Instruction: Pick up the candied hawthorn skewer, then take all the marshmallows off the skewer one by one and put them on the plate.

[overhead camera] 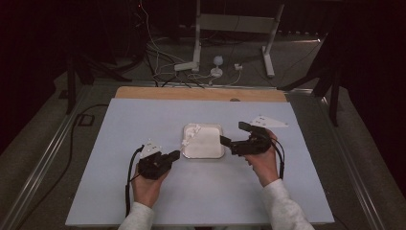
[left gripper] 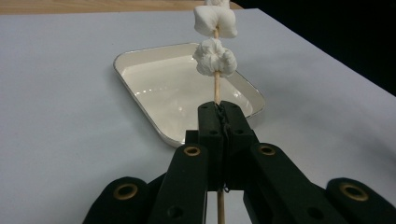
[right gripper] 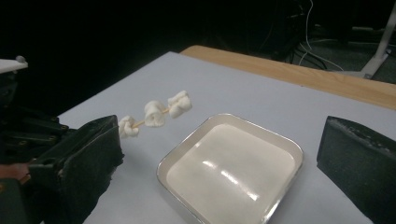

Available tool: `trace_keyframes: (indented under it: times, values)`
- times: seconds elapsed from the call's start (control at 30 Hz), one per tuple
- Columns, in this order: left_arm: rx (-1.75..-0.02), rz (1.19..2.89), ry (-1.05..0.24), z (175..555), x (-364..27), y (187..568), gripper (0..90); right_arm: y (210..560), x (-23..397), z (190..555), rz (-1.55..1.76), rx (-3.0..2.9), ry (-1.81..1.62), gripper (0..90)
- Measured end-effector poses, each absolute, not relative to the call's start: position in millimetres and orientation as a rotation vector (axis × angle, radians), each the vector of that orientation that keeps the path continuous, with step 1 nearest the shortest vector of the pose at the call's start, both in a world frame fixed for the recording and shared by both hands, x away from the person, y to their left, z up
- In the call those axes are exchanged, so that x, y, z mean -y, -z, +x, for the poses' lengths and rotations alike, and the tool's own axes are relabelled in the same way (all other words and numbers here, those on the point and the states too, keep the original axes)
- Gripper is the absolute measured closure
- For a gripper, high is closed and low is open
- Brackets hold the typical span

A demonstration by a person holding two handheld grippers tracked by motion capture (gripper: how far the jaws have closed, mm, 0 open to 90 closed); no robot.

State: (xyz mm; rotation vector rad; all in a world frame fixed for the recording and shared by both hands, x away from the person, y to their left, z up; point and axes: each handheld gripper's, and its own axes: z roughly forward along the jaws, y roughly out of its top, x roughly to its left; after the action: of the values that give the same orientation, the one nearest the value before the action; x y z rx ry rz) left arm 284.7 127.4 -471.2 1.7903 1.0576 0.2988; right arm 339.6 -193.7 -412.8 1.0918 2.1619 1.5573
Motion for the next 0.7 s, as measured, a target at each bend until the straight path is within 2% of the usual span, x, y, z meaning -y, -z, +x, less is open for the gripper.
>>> trace_keyframes:
  times: [0.63,0.7]
  values:
    - [-1.001,1.791,-0.283,280,-121,469,89.7,420,155,369,1.199,-2.258,-1.575,0.0]
    - [-0.992,1.792,-0.285,280,-120,469,89.7,421,151,371,1.214,-2.273,-1.579,7.8]
